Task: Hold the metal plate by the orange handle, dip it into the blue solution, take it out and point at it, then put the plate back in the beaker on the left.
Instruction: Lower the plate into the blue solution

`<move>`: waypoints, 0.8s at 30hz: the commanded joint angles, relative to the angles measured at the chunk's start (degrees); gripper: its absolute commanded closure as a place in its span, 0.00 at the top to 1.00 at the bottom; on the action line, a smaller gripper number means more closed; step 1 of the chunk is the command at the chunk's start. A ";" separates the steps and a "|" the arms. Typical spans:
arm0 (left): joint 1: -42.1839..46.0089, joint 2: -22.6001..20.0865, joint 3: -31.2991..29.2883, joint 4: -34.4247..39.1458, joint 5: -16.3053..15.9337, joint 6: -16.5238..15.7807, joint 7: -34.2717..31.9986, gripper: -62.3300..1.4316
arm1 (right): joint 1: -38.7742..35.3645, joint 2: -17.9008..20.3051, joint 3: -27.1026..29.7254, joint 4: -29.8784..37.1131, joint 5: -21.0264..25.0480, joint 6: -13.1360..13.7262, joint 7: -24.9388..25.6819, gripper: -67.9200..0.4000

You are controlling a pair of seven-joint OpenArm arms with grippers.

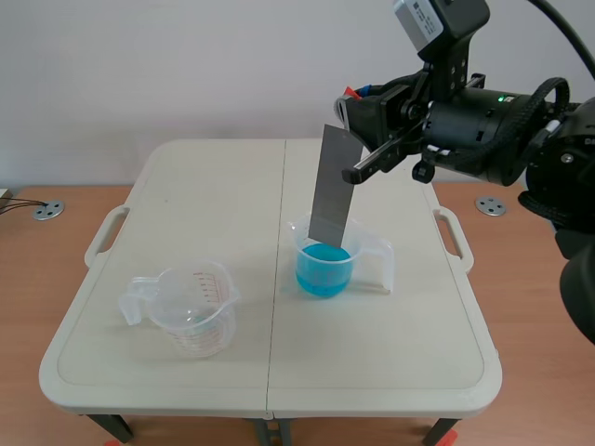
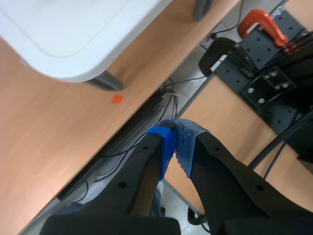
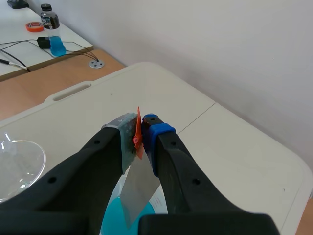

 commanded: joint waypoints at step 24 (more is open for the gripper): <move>-1.14 0.44 -0.28 -5.18 0.04 0.11 -1.11 0.04 | 2.86 -1.33 0.31 -11.76 -8.81 0.42 12.70 0.02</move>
